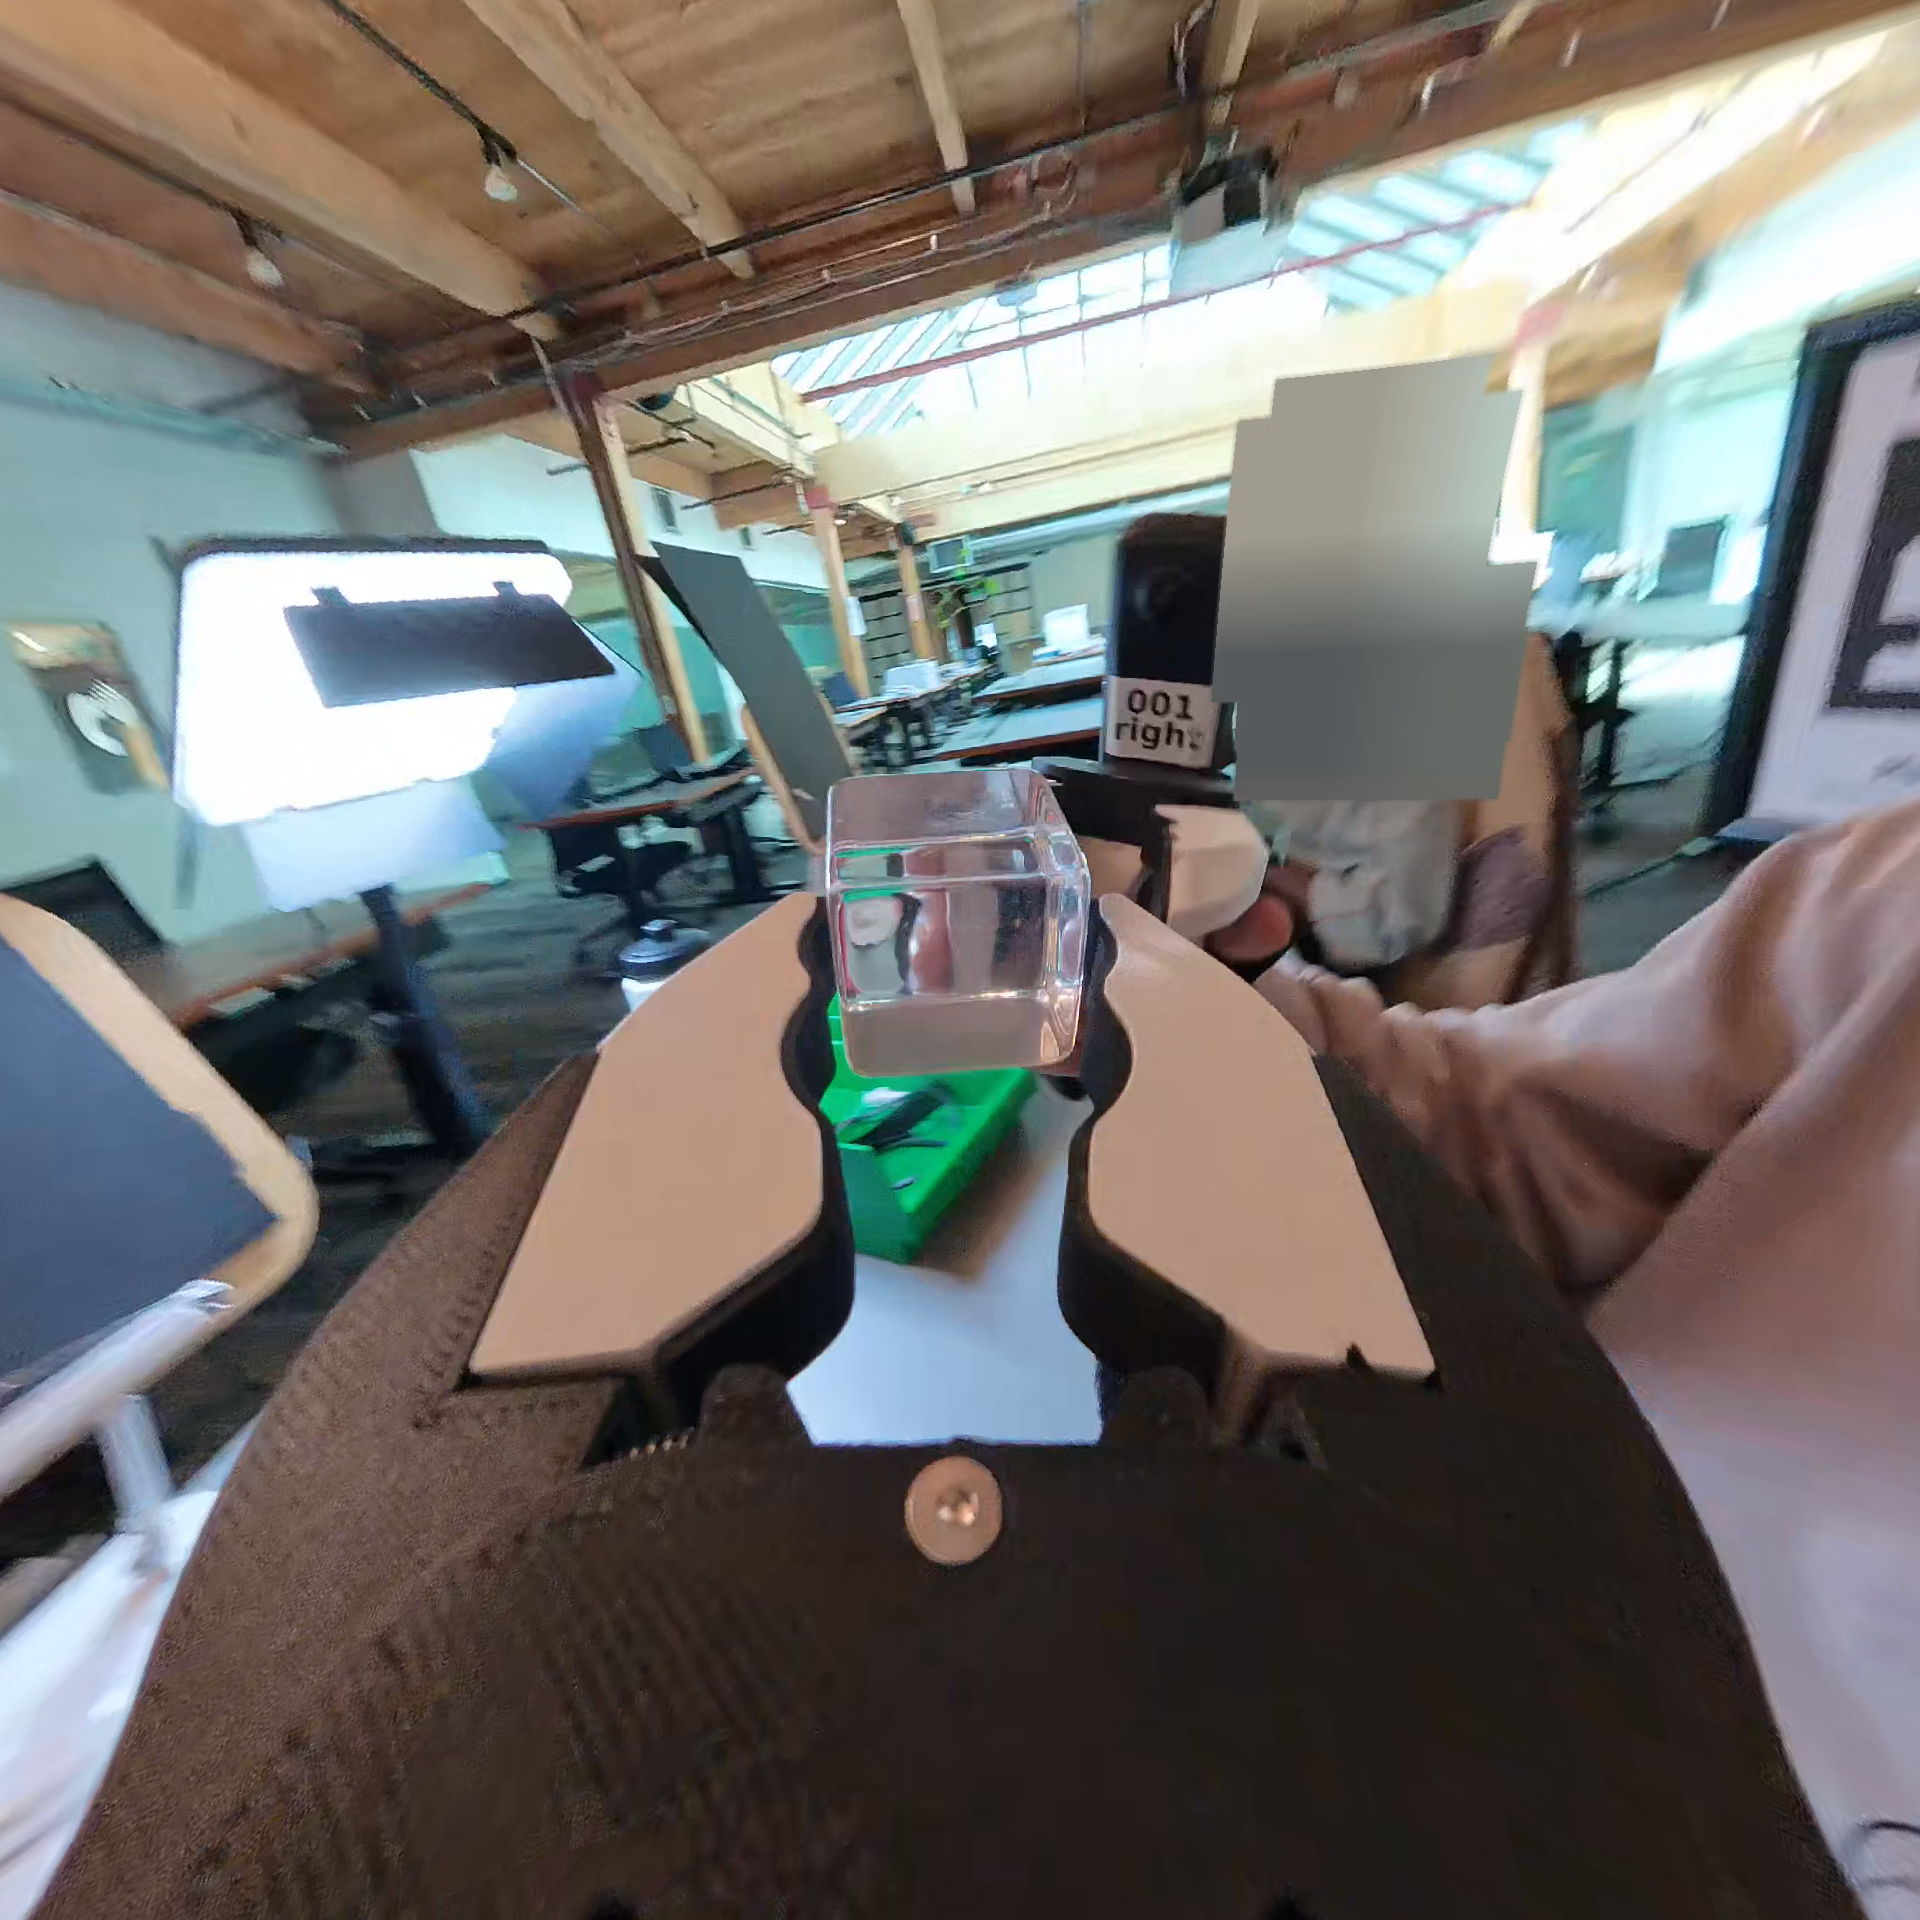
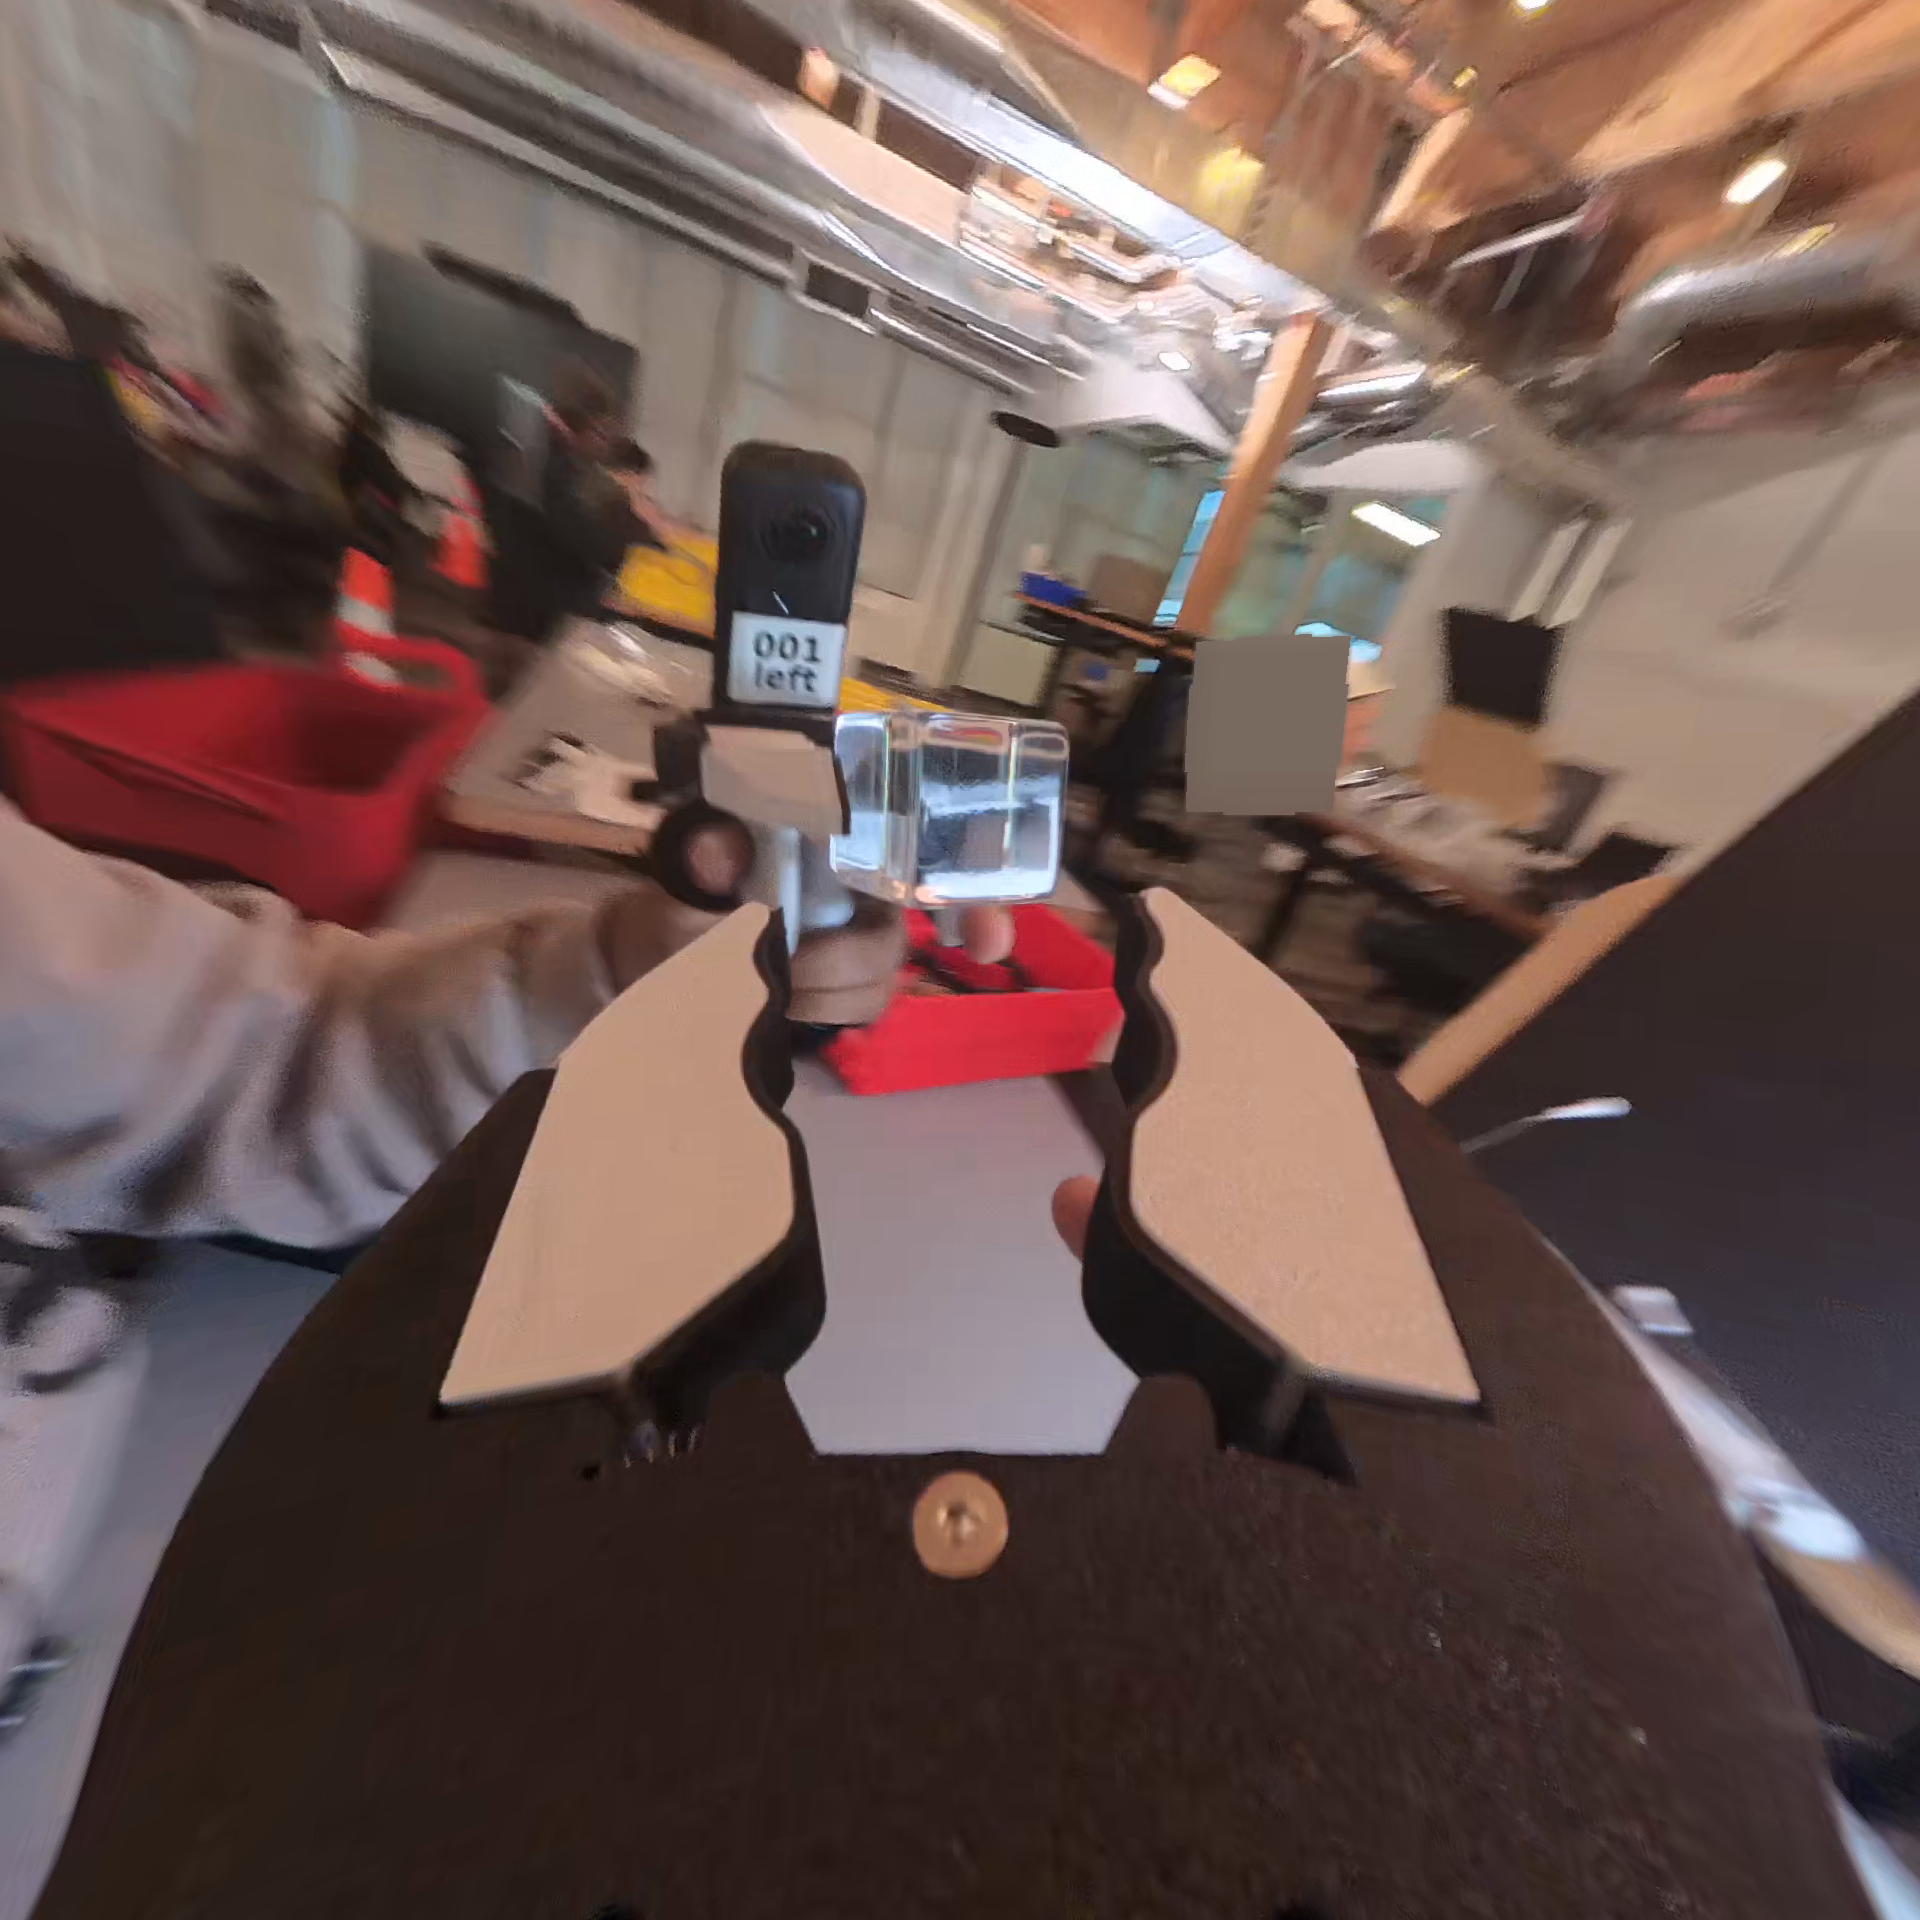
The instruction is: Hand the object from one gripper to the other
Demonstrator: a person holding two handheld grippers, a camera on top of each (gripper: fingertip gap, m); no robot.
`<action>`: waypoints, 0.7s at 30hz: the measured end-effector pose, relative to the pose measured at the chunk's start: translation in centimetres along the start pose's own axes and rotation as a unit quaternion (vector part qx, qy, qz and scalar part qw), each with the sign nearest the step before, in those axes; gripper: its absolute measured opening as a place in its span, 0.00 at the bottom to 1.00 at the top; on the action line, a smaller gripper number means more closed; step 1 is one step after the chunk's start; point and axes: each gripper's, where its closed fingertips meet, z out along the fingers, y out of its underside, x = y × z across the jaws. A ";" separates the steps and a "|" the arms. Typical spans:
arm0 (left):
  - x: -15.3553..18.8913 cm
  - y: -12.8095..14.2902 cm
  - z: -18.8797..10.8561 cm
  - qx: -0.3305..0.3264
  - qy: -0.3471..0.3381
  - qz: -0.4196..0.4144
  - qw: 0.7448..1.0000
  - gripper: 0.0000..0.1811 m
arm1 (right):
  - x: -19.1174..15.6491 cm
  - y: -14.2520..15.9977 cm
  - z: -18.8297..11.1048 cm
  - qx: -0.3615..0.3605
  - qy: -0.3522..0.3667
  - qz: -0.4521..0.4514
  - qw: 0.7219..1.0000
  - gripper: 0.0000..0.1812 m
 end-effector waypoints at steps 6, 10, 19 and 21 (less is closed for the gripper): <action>-0.3 0.4 0.5 0.028 0.059 -0.188 0.980 0.25 | 0.2 0.0 0.0 -0.045 0.106 -0.222 0.968 0.29; 0.1 1.6 1.2 0.009 0.097 -0.270 0.958 0.25 | 0.4 1.5 0.4 -0.094 0.117 -0.299 0.942 0.32; 1.6 5.5 2.4 -0.095 0.123 -0.319 0.935 0.25 | 0.1 5.3 0.3 -0.193 0.081 -0.388 0.898 0.25; 1.6 5.2 2.3 -0.086 0.129 -0.323 0.934 0.25 | 0.0 4.9 0.5 -0.177 0.083 -0.379 0.905 0.25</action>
